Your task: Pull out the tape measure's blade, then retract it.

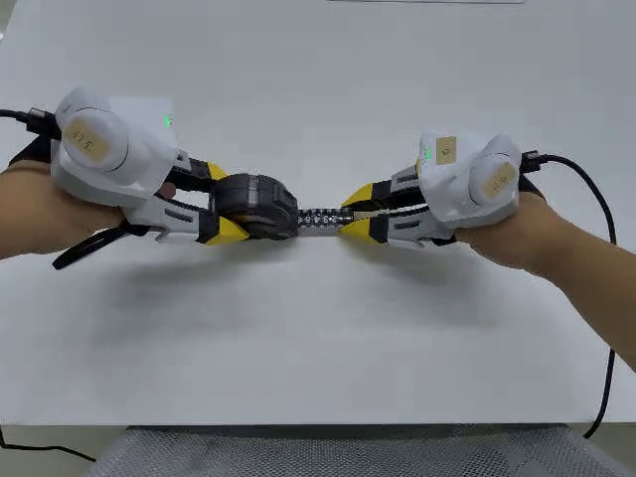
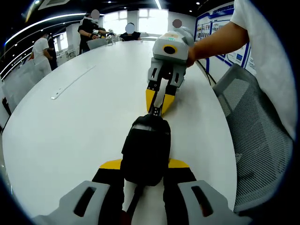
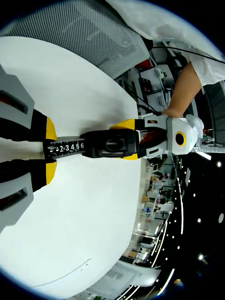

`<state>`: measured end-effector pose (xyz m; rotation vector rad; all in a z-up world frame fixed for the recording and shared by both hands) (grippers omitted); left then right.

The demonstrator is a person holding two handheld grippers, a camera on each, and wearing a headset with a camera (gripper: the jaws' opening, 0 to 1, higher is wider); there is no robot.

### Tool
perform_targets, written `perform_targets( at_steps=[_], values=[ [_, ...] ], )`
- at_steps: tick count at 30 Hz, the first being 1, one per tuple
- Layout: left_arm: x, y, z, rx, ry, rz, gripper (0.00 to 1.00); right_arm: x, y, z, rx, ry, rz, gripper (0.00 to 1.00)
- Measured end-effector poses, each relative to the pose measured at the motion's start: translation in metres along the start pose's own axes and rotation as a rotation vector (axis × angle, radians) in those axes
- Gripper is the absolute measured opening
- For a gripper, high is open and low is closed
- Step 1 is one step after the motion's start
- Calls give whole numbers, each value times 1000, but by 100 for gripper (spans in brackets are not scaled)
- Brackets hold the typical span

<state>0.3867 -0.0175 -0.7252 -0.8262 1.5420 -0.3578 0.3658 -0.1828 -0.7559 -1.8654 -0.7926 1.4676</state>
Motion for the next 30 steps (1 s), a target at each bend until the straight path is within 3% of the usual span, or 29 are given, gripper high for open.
perform_targets(
  at_steps=[30],
  values=[
    [1,0,-2,4,-2,5,27,-42,30,4,7,21,66,10]
  ],
)
Point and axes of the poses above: the centre of the closed fingertips' face, and the gripper's own axes: x roughly forward along the fingers, z roughly to its left, y roughly out of its underside, the point moved 5 cm from there along -x, roughly backward along the fingers, and after that the axes turned 12 degrees about -x, right-handed, at the moved point
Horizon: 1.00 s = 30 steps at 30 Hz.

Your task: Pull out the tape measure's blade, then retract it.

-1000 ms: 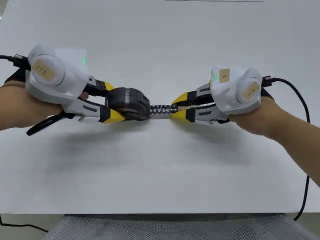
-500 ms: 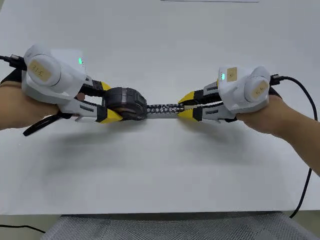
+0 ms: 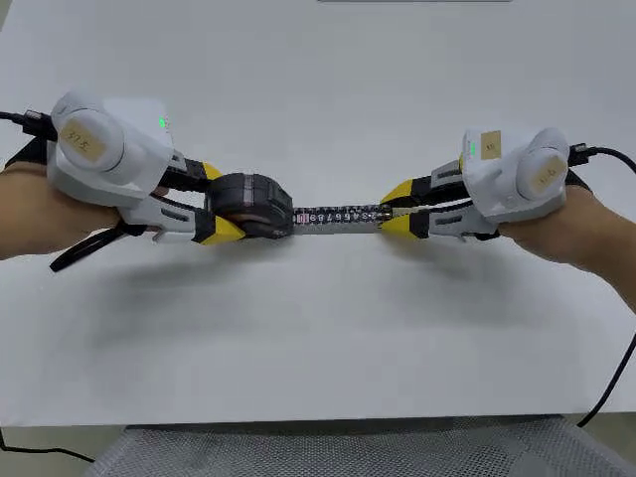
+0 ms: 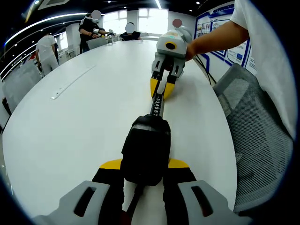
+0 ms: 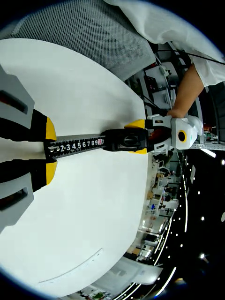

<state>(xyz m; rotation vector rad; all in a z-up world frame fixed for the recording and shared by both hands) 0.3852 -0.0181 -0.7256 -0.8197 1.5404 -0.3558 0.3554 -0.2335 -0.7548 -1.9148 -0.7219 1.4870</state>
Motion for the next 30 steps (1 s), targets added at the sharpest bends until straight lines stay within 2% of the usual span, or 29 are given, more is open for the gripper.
perform_targets(
  at_steps=[30],
  values=[
    [0,0,0,12,5,19,27,-44,36,3,36,19,77,10]
  ],
)
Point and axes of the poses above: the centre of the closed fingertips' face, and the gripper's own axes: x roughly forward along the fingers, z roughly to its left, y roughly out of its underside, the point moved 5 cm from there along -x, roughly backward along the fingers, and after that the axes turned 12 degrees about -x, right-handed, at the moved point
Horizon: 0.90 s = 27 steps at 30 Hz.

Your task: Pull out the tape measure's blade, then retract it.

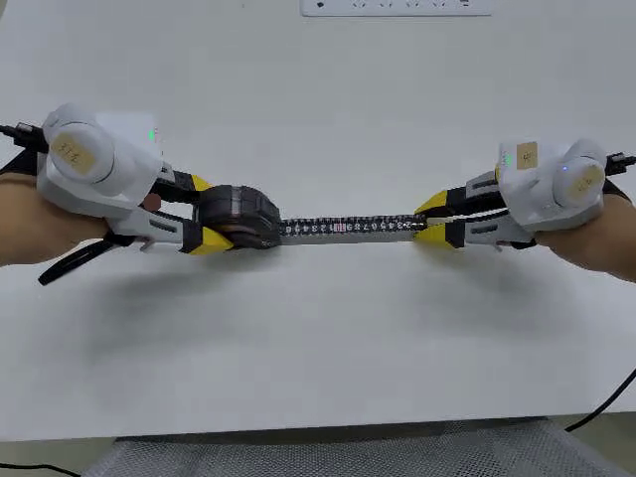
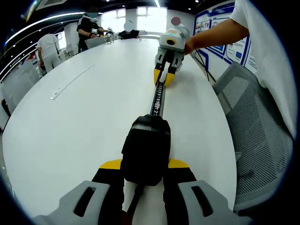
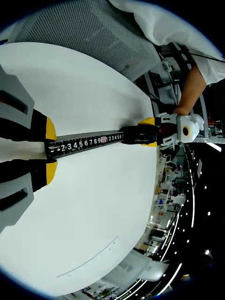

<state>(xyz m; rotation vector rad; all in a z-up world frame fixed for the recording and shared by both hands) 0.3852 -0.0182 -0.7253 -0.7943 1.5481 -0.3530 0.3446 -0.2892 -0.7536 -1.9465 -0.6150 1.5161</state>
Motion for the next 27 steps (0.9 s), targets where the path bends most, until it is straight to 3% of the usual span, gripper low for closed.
perform_targets(
  at_steps=[27],
  values=[
    [1,-2,-1,1,-3,11,27,-36,31,3,27,22,60,10]
  ],
)
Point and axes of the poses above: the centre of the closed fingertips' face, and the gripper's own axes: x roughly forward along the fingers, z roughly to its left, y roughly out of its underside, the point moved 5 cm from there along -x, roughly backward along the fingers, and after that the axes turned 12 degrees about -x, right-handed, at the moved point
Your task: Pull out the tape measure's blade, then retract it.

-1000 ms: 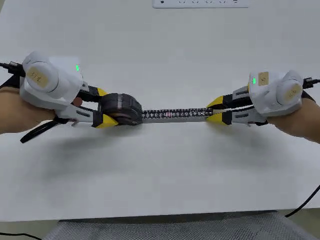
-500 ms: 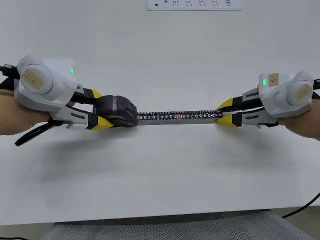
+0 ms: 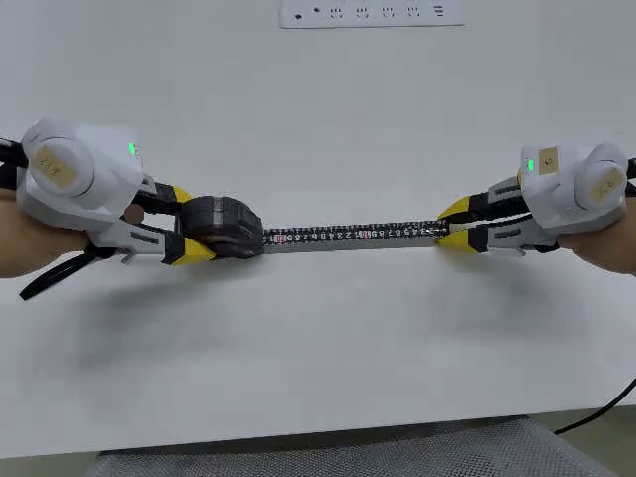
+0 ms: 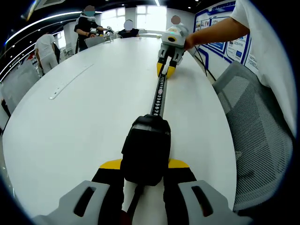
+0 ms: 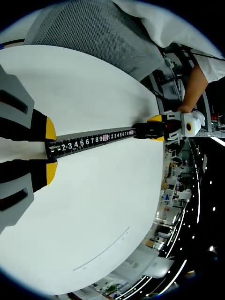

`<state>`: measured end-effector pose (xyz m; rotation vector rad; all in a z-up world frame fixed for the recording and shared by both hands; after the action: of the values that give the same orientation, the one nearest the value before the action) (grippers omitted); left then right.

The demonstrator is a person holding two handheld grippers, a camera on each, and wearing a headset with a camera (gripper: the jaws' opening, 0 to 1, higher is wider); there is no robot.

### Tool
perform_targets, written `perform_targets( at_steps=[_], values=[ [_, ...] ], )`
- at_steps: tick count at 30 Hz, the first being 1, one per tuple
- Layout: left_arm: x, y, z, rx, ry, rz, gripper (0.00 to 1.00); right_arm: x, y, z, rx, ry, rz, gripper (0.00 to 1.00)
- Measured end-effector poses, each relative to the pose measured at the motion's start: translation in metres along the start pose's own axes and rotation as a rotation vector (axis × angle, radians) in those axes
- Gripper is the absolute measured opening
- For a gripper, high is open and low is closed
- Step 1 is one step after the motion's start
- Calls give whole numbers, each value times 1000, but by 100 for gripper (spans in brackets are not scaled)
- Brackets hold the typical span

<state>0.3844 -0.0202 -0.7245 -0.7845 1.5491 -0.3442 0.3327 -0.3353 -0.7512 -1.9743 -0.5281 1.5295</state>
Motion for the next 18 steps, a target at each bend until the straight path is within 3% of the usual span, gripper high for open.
perform_targets(
  at_steps=[18],
  values=[
    [2,-2,0,2,-5,14,27,-12,12,0,30,13,7,11]
  ],
)
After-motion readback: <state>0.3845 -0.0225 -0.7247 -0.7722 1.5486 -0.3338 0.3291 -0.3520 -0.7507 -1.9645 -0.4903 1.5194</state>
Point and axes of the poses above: the centre of the closed fingertips' face, and the gripper's own axes: x roughly forward along the fingers, z roughly to its left, y roughly out of its underside, the point moved 5 cm from there along -x, roughly backward along the fingers, and after that the axes turned 12 degrees about -x, right-handed, at the moved point
